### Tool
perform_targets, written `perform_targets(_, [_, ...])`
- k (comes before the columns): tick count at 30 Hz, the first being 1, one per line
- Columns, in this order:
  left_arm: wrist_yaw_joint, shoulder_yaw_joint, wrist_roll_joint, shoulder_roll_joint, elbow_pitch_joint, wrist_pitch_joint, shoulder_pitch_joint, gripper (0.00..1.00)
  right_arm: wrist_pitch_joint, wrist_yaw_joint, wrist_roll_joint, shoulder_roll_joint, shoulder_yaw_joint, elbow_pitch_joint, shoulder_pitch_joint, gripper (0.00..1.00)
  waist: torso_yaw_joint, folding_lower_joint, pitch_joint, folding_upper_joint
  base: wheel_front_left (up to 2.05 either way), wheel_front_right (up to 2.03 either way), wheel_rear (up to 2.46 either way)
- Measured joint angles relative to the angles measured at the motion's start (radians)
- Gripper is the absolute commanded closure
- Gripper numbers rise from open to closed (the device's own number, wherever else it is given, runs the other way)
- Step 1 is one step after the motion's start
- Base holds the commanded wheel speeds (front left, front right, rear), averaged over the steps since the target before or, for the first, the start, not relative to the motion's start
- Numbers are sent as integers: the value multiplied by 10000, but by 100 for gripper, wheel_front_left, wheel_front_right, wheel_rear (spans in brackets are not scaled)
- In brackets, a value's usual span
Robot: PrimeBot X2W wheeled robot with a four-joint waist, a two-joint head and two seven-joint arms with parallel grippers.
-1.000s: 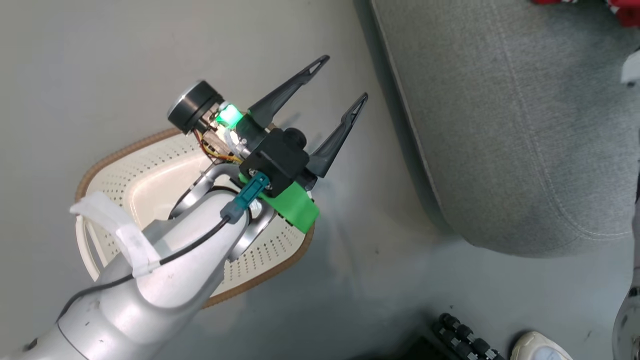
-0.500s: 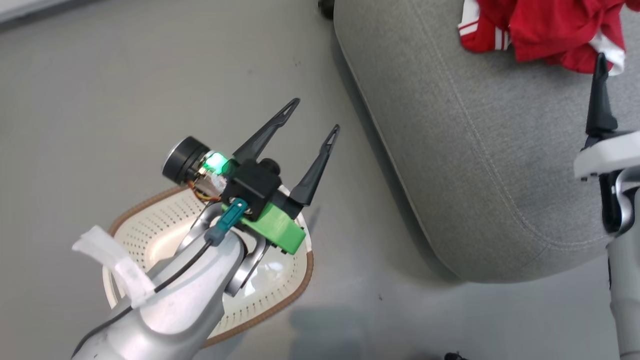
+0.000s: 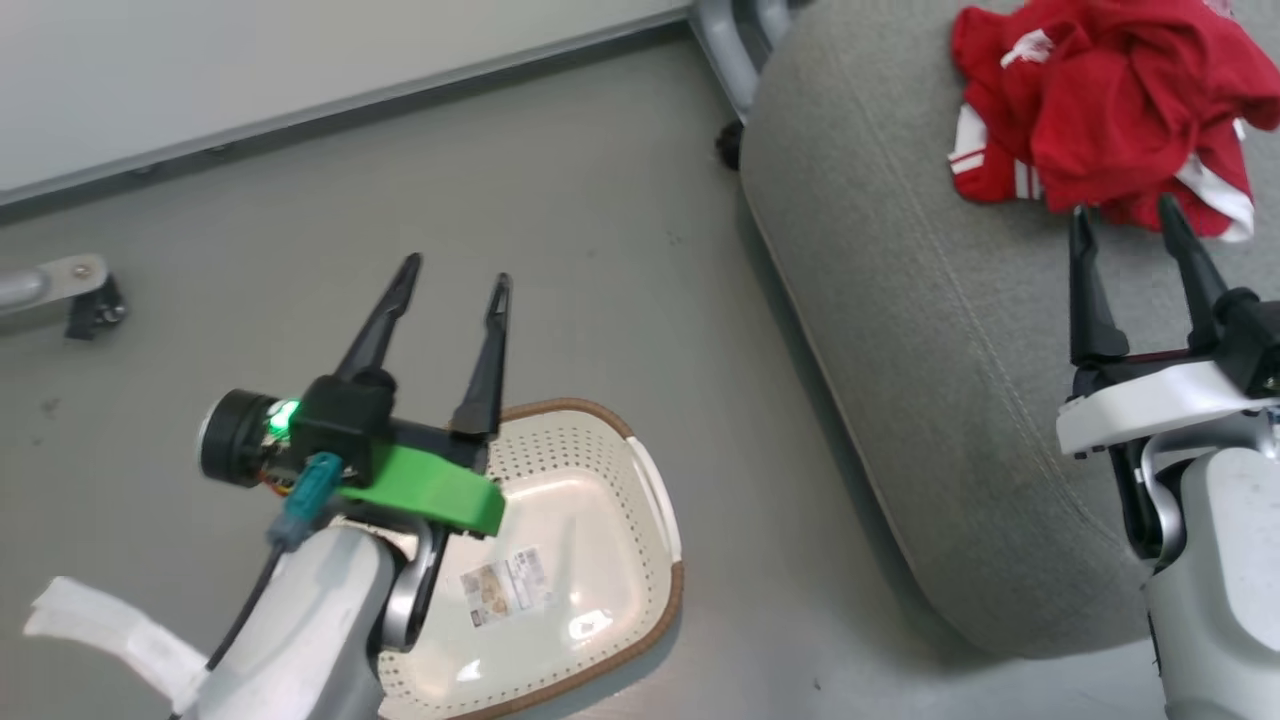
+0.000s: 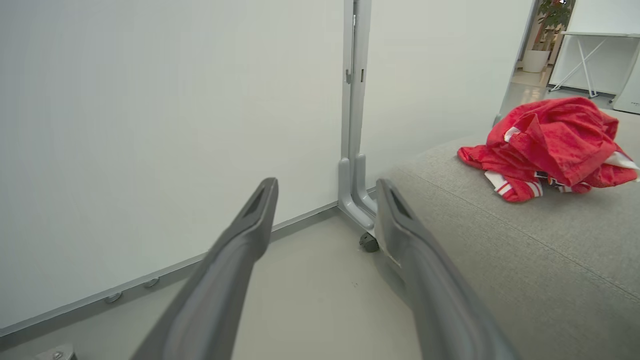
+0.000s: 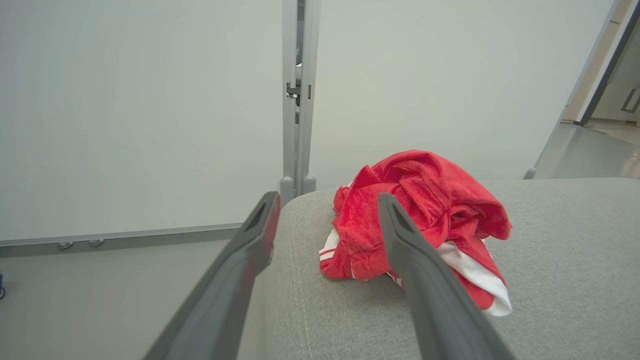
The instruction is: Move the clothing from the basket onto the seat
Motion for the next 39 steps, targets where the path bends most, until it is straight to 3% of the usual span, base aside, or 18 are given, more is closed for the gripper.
perform_targets(8, [-38,1678,368,-92,-337,-17,1014,0,2,0,2,221,466,-255,315,0,928,0,-502,0,0,0,0])
perform_targets(23, [-688,4126,1103,-928,-245,-17,3146,0,2,0,-81,832,1131,-596,1819,0,2024,-1,-1824,0,0,0,0])
perform_targets(39, [-1561,4842,1620,-1595,-520,-17,3886,0,2,0,111,966,953,-1613,3470,0,2398,0,-2606,0,0,0,0])
